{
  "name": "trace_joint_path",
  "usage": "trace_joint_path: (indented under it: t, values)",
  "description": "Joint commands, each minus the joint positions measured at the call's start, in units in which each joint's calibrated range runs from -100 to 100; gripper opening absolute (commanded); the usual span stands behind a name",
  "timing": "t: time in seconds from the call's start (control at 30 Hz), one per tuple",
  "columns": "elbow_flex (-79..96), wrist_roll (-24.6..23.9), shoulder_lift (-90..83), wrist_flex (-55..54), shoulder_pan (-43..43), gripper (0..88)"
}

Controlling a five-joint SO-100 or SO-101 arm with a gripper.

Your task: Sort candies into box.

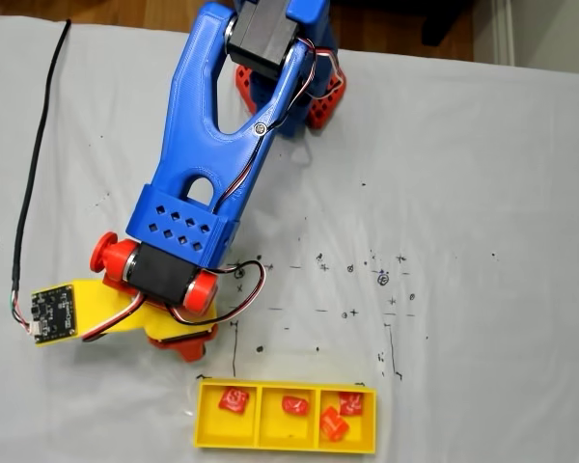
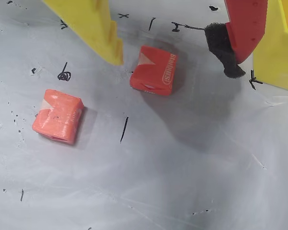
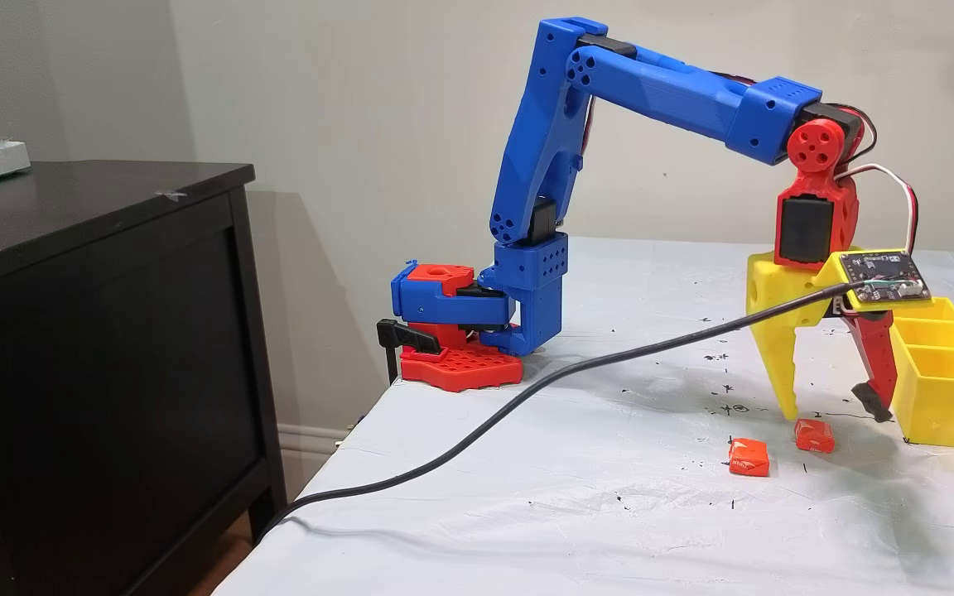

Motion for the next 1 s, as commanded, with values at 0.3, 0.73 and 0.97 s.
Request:
trace_joint_path:
  t: [0.3,0.73,0.97]
  values:
    - [-1.3,1.3,-0.4,0.5,-0.6,26.7]
    - [-1.7,1.9,2.1,0.2,-0.9,25.6]
    - [-3.1,2.0,3.3,0.5,-0.7,25.1]
